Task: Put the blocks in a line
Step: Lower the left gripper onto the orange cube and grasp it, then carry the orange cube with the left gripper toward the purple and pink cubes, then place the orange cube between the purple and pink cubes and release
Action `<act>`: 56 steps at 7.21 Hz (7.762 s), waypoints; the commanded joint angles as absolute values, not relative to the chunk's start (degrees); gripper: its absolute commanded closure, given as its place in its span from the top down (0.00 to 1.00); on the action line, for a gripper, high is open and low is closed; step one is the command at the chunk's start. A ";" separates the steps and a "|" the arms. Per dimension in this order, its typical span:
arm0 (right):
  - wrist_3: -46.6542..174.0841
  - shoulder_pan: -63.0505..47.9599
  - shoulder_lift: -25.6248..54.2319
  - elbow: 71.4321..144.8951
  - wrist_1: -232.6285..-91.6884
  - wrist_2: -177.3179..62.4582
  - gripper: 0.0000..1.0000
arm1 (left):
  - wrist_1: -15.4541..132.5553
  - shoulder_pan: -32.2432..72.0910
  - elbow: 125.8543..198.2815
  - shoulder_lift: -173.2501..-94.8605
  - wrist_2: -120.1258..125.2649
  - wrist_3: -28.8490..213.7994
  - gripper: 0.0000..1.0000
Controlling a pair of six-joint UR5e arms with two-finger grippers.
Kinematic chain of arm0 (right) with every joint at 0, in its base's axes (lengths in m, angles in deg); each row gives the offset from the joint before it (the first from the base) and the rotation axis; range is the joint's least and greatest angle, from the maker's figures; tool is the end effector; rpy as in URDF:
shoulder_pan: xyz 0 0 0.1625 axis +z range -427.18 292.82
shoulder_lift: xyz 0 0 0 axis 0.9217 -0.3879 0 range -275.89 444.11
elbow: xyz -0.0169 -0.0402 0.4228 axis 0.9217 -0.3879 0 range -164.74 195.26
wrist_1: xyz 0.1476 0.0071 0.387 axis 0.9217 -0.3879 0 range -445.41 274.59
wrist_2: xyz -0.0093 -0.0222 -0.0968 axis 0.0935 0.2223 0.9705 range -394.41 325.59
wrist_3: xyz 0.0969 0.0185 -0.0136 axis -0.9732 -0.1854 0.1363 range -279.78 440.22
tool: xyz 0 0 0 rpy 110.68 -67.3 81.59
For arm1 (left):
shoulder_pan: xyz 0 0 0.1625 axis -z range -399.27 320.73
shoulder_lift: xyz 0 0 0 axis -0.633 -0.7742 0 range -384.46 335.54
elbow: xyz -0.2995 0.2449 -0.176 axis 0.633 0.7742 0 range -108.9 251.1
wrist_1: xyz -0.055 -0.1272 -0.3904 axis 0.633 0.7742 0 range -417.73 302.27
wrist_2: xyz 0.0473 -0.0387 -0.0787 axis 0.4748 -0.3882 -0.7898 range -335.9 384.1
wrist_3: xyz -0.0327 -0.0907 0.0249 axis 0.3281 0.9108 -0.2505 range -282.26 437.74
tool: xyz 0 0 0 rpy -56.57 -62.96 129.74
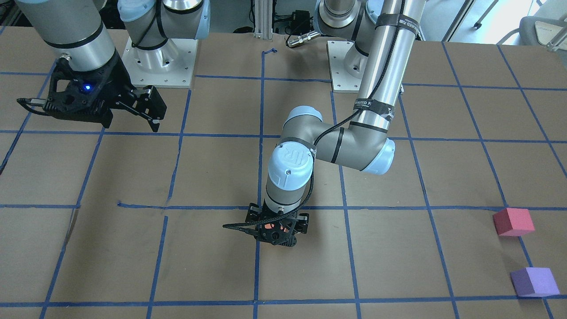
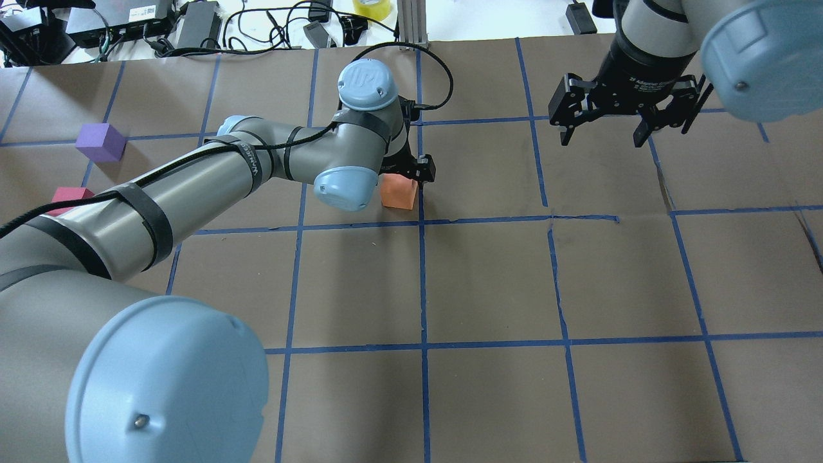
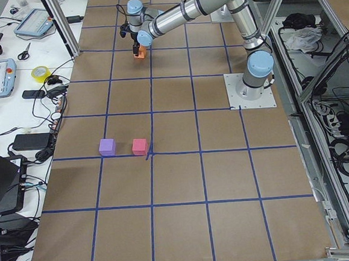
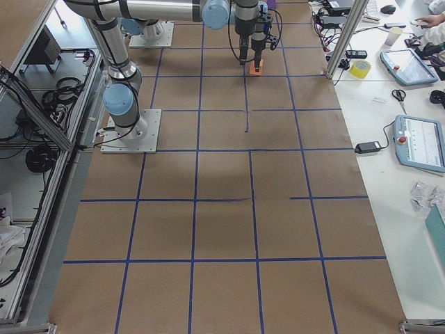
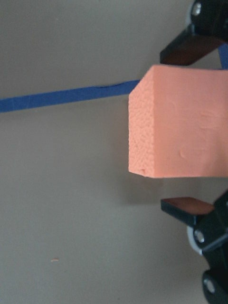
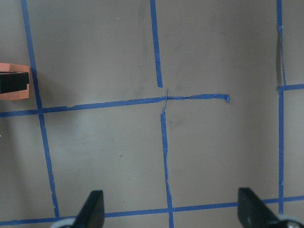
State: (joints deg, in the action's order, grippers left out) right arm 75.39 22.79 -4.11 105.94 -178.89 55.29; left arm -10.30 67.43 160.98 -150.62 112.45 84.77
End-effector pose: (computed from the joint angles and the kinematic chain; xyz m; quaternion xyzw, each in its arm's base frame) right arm 0.1335 -0.5067 0.4727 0.0423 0.9991 -0.0088 0.0030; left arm -0.3253 -0.6105 0.1873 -0.0850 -0.9947 0.0528 0.0258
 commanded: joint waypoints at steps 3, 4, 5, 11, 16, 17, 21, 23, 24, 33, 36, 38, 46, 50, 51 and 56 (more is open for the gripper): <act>76.09 22.82 -4.04 106.05 -178.84 56.47 1.00 | -10.35 67.78 161.54 -150.67 114.45 85.39 0.55; 76.09 22.82 -4.04 106.05 -178.84 56.47 1.00 | -10.36 67.87 161.54 -150.67 114.45 85.48 0.52; 76.09 22.82 -4.04 106.13 -178.84 56.56 1.00 | -10.36 67.87 161.45 -150.32 114.45 85.57 0.51; 76.09 22.74 -3.87 106.14 -178.84 59.79 1.00 | -14.84 54.63 160.22 -148.82 116.38 87.95 0.46; 76.00 22.82 -3.87 106.40 -178.84 60.16 1.00 | -11.17 38.18 160.31 -147.08 112.70 71.03 0.42; 76.00 22.82 -3.87 106.40 -178.75 60.16 1.00 | -9.41 35.98 160.31 -146.11 112.61 68.54 0.42; 75.82 22.74 -3.87 106.57 -178.75 60.25 1.00 | -5.44 26.51 157.94 -146.10 113.31 45.20 0.35; 75.73 22.74 -3.87 106.66 -178.75 60.25 1.00 | -5.35 21.04 156.10 -146.88 113.05 37.87 0.35; 75.82 22.74 -3.87 106.66 -178.75 60.25 1.00 | -3.69 20.41 154.61 -147.68 112.79 37.84 0.35; 75.82 22.65 -3.87 106.66 -178.66 60.25 1.00 | -1.65 16.01 149.23 -151.90 111.64 39.07 0.27; 75.82 22.65 -3.78 106.66 -178.66 60.25 1.00 | -1.65 16.01 149.32 -152.86 111.82 39.60 0.26; 75.91 22.65 -3.78 106.66 -178.66 60.25 1.00 | -1.65 16.01 149.41 -153.92 112.08 39.43 0.26; 75.91 22.65 -3.78 106.66 -178.66 60.25 1.00 | -2.09 16.10 149.67 -156.56 112.34 39.34 0.28; 75.91 22.65 -3.78 106.66 -178.66 60.25 1.00 | -2.27 16.01 149.32 -156.21 112.34 38.72 0.28; 75.91 22.65 -3.78 106.66 -178.66 60.25 1.00 | -2.36 16.01 149.32 -156.04 112.34 38.55 0.28; 75.91 22.56 -3.78 106.66 -178.49 60.25 1.00 | -3.66 15.84 148.97 -156.82 112.35 37.32 0.29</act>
